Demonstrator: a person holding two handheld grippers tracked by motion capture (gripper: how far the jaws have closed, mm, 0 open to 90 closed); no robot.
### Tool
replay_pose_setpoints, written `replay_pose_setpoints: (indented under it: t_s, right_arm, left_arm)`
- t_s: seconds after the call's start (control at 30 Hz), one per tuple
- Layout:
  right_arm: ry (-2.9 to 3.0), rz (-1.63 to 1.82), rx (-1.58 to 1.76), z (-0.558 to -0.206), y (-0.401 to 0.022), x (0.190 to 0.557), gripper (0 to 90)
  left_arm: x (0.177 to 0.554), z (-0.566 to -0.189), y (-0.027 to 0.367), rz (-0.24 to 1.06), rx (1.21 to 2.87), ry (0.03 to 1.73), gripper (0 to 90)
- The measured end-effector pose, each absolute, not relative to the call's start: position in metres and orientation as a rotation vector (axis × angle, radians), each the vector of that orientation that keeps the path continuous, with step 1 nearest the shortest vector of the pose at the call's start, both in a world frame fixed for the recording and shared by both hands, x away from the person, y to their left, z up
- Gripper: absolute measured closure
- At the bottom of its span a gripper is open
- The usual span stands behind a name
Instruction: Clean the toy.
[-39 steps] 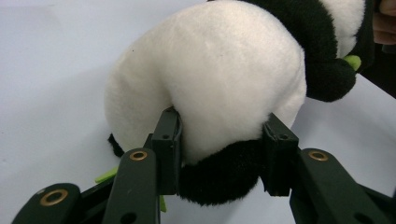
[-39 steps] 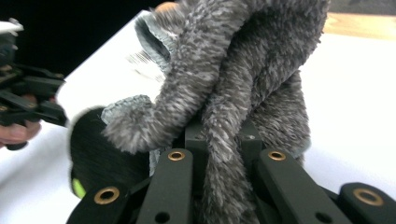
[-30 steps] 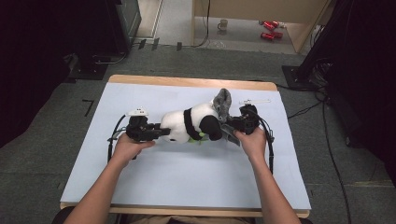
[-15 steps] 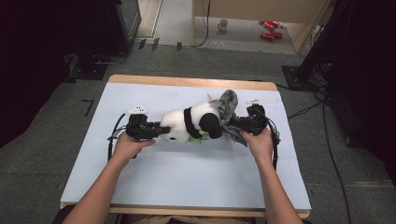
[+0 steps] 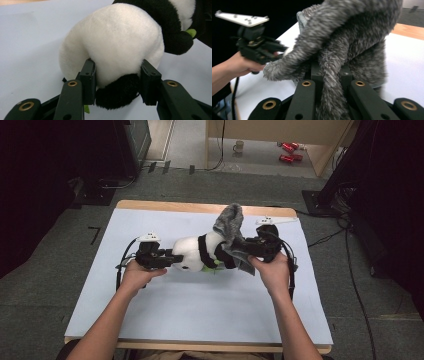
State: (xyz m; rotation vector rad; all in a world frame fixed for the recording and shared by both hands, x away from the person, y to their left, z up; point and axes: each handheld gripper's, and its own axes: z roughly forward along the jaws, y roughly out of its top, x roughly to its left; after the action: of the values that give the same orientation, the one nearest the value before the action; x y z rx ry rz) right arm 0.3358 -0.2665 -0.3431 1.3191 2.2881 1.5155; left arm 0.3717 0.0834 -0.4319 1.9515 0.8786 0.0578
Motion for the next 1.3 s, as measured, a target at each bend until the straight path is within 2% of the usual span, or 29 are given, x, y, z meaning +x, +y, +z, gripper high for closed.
replay_pose_setpoints:
  t_s: [0.17,0.33,0.47,0.6,0.67,0.8,0.87,0.9,1.07,1.3]
  right_arm:
    - [2.378,1.438,1.277,-0.355,-0.241,0.337,80.7]
    - [2.381,1.429,1.303,-0.367,-0.244,0.343,80.7]
    - [2.373,1.422,1.319,-0.368,-0.250,0.345,80.7]
    - [2.379,1.415,1.313,-0.368,-0.250,0.347,80.7]
    - [2.379,1.420,1.310,-0.368,-0.251,0.348,80.7]
    - [2.378,1.424,1.309,-0.368,-0.250,0.349,80.7]
    - [2.371,1.431,1.315,-0.368,-0.251,0.349,80.7]
    - [2.366,1.431,1.319,-0.368,-0.252,0.349,80.6]
    - [2.337,1.447,1.323,-0.365,-0.255,0.348,80.6]
    - [2.299,1.506,1.284,-0.348,-0.255,0.341,80.6]
  left_arm:
    - [0.371,-0.431,0.083,0.064,1.962,0.873,55.2]
    - [0.370,-0.424,0.081,0.102,2.023,0.819,41.1]
    - [0.371,-0.411,0.084,0.138,2.022,0.753,38.5]
    - [0.378,-0.402,0.086,0.134,1.999,0.712,31.2]
    - [0.383,-0.400,0.080,0.132,2.044,0.682,27.7]
    - [0.391,-0.403,0.064,0.104,2.131,0.620,26.4]
    - [0.395,-0.407,0.061,0.135,2.137,0.582,28.8]
    - [0.396,-0.409,0.062,0.156,2.133,0.567,32.8]
    - [0.398,-0.410,0.056,0.193,2.143,0.631,41.5]
    - [0.395,-0.409,0.055,0.160,2.130,0.727,67.5]
